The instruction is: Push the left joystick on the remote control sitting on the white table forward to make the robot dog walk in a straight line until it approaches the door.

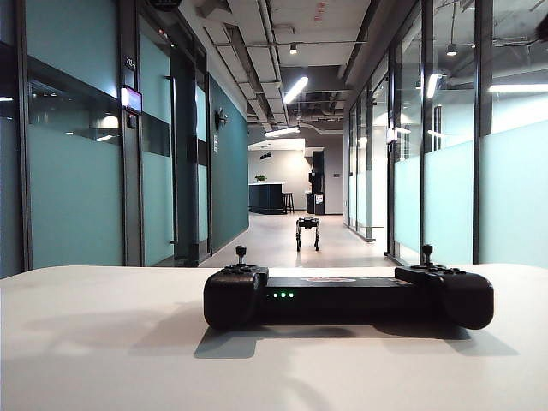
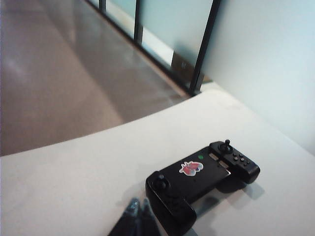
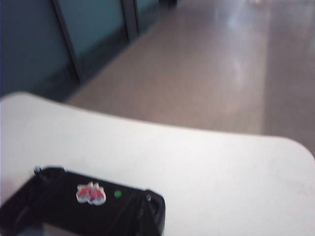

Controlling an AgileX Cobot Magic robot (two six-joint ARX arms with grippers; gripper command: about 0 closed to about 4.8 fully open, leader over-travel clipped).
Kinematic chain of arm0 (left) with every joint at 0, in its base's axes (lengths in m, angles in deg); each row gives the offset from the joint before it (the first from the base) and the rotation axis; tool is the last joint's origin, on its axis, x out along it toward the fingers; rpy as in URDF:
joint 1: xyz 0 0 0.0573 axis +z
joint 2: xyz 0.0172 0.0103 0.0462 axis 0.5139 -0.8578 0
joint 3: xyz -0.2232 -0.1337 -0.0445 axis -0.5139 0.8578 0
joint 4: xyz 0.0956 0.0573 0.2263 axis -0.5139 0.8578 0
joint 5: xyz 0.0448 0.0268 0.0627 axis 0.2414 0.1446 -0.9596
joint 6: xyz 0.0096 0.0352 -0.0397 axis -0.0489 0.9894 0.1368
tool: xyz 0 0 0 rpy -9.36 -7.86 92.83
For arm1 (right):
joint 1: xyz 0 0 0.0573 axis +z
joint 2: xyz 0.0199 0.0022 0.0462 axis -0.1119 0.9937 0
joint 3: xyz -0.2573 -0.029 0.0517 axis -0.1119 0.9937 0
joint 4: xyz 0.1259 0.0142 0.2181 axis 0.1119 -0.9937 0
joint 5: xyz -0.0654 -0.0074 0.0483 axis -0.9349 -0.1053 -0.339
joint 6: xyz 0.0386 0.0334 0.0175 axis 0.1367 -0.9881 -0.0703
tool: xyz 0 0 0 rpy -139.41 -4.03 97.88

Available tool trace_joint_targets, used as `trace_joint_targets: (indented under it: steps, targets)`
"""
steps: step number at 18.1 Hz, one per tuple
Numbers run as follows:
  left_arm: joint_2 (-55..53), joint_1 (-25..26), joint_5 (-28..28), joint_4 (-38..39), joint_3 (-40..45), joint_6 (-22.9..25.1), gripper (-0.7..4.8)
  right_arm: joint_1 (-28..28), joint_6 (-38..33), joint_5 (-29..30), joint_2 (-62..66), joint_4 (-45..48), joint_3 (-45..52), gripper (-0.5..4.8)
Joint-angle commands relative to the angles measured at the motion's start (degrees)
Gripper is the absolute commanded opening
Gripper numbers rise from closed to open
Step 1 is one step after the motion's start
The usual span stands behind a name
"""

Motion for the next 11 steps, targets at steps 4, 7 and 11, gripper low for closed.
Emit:
trace_joint_targets:
  steps: [4,7,11]
  targets:
    - [5.75,0.00,-0.09,-11.10,6.75,2.73,-0.06,-0.04,0.17,-0.07,-6.10,1.53,0.22,-0.01]
    - [6.10,0.00,0.22,-18.25,10.45,4.15,-0.05,-0.09,0.17,-0.09,-8.15,1.51,0.22,-0.01]
    - [6.08,0.00,-0.15,-29.42,15.80,4.22,-0.06,-0.11,0.17,-0.07,-8.92,1.55,0.22,-0.01]
